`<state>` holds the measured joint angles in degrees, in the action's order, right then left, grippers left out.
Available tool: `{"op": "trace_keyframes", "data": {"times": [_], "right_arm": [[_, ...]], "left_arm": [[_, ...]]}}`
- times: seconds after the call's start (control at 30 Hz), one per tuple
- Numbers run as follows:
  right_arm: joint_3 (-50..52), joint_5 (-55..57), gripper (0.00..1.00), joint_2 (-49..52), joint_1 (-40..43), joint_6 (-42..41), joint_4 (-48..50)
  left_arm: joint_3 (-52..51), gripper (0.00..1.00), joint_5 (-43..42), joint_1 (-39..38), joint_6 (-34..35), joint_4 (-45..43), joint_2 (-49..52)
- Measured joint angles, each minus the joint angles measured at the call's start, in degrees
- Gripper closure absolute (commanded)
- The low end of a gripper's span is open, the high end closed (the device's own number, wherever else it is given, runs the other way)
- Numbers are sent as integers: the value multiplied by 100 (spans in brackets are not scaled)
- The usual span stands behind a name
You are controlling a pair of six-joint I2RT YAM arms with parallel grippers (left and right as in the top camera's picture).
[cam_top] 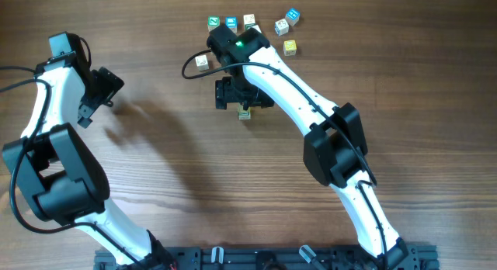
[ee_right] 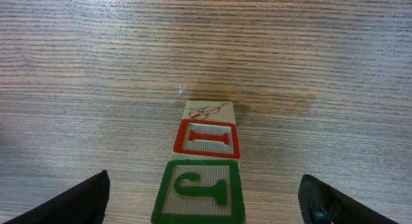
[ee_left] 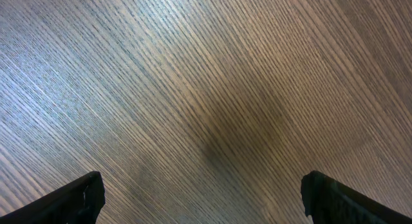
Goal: Form a tower
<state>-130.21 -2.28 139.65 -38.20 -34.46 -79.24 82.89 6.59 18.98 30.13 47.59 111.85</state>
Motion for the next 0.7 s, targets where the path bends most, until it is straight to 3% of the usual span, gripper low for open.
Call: {"op": "trace_keyframes", "data": {"times": [0.7], "right_arm": [[0,0,7,0,0,0,0]], "left_arm": [[0,0,0,0,0,0,0]]}}
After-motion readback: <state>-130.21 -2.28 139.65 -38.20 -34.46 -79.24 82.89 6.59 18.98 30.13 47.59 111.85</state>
